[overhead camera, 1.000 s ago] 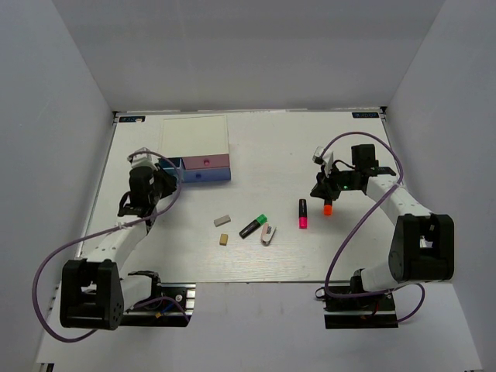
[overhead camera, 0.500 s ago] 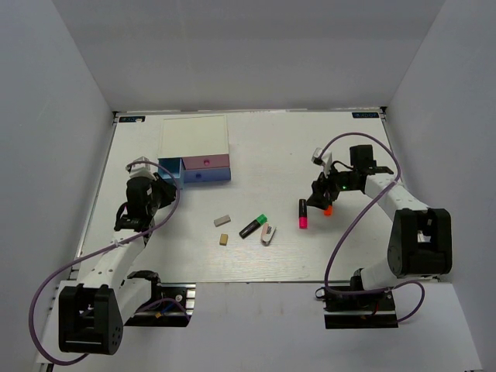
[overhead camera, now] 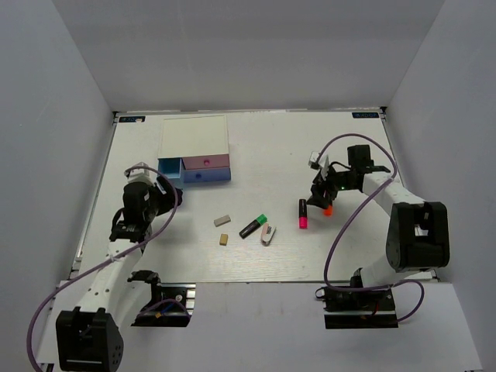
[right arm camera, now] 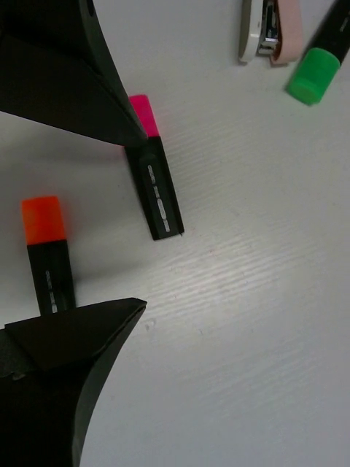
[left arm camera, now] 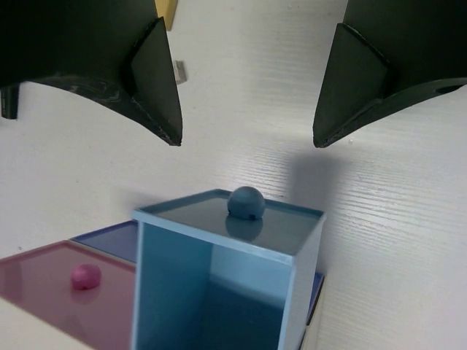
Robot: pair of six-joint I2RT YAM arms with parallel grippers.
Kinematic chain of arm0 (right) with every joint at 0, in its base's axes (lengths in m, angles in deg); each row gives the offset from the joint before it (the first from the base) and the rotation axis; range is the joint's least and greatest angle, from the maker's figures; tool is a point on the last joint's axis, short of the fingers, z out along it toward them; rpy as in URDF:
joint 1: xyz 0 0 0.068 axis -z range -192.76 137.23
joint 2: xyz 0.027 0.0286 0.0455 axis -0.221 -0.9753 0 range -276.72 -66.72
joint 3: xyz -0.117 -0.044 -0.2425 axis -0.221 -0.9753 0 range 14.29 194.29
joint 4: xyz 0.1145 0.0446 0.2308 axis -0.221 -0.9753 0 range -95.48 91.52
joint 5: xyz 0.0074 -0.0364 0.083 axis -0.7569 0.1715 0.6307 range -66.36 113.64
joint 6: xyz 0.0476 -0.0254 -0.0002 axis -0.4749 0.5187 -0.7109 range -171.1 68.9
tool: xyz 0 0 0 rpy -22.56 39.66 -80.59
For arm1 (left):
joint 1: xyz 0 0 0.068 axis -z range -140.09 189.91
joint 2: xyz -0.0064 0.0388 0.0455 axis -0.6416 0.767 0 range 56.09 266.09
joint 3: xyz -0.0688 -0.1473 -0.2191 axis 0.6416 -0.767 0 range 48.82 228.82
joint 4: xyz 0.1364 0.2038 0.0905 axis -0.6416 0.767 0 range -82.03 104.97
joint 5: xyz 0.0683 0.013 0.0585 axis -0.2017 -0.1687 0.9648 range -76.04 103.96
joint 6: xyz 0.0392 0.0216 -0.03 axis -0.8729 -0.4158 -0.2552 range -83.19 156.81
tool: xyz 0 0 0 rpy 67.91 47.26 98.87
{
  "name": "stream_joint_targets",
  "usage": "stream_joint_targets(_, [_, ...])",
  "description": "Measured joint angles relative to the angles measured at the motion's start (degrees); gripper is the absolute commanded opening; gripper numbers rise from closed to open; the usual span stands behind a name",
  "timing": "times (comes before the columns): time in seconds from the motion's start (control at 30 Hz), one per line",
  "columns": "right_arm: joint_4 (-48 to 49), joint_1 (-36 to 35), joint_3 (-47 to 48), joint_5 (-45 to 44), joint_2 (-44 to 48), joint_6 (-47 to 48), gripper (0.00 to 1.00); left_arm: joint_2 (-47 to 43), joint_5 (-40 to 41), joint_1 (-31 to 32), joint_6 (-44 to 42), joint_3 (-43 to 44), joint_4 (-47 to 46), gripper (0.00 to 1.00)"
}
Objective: Sort the stationery into containers
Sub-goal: Pick up the pen from the center of the board.
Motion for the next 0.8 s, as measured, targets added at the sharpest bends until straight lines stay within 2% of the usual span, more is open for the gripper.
stream_joint_targets(0.07, [3.28,-0.04,-0.52,-1.03,1.79,-0.04,0.9,-2.78,-0.31,0.0,-0.07,0.07,1.6,0.82])
stream_joint_targets(0.17, [13.09,-0.17,-3.96,-3.15,8.31,-0.55,0.9,-6.88,-0.61,0.0,-0.15,0.07,4.26,0.82])
stream_joint_targets(0.2, [19.1,-0.17,-6.23,-4.26,11.32,-1.38,0.9,-8.17,-0.7,0.0,-0.02,0.07,5.09,0.84])
stream_joint_targets(0.23, [23.93,-0.24,-8.13,-5.22,13.73,-3.02,0.86,-9.22,-0.74,0.0,0.28,0.04,5.9,0.84])
stream_joint_targets(0.27, [26.64,-0.28,-8.79,-5.95,14.95,-4.31,0.64,-10.38,-0.87,0.0,0.57,-0.02,6.45,0.84])
stream_joint_targets(0.3, [28.09,-0.31,-8.15,-6.4,14.91,-5.49,0.57,-11.37,-0.98,0.0,1.01,-0.11,6.97,0.84])
stream_joint_targets(0.4, [17.57,-0.48,4.22,-6.12,6.21,-9.68,0.41,-12.9,-1.49,0.0,1.86,-0.13,7.76,0.84])
stream_joint_targets(0.5, [9.86,-1.22,15.87,-6.56,-3.41,-14.36,0.38,-13.07,-1.79,0.0,2.69,-0.15,8.57,0.84])
stream_joint_targets(0.73, [-3.19,-6.25,11.58,-10.99,-4.31,-27.93,0.4,-14.99,-1.97,0.0,4.22,-0.39,9.97,0.84])
stream_joint_targets(0.8, [-5.33,-8.35,10.51,-13.05,-3.78,-31.8,0.46,-15.56,-1.99,0.0,4.61,-0.55,10.08,0.84])
